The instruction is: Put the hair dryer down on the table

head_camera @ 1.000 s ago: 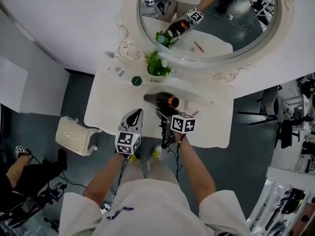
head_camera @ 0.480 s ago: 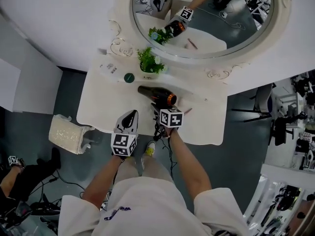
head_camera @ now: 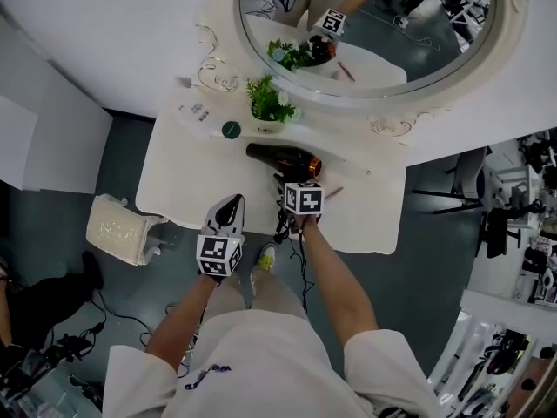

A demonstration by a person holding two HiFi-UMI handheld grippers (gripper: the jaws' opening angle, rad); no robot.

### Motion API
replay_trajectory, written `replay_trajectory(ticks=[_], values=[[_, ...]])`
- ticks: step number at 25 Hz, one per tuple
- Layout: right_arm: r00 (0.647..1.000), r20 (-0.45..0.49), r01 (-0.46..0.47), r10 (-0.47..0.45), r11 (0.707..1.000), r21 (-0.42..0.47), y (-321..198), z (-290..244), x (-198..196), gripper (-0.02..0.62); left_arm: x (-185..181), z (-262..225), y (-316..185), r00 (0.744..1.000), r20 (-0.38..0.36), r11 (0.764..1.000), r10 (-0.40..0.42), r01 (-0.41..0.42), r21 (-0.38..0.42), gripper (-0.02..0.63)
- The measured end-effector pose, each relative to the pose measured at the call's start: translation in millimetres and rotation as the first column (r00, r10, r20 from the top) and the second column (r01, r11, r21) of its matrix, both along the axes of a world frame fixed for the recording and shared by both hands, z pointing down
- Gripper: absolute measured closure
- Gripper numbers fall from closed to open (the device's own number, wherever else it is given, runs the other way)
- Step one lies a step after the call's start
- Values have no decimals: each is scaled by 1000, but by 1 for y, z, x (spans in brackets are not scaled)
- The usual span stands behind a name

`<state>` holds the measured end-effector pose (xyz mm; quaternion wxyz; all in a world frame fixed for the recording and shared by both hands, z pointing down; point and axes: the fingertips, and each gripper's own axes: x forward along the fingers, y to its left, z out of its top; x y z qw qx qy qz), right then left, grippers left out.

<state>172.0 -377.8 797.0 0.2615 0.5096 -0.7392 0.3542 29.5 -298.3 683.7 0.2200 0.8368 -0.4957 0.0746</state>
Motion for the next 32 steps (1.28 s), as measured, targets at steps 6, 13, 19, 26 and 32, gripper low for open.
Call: replay_trajectory(ticks=[6,13,19,26,32], values=[[999,-44,9,-8,1000,20,-2,5,2,287,1,-1,-1,1000,9,1000,9,-9,9,597],[992,-122,11,-8,1000,18,-5,16,9,273,-2,3,-1,1000,21,1000,7,-6,-1,597],[985,-170,13,-6,999,38,-8,23,7,267,-4,4,4,1000,30,1000,6,-6,-8,597],[986,-167,9,-11,1000,-12,-13,37,8,262,-8,6,5,999,35,1000,2,-2,-13,597],[982,-190,8,-20,998,-62,-12,50,9,264,-14,6,7,999,51,1000,-4,5,-16,597]])
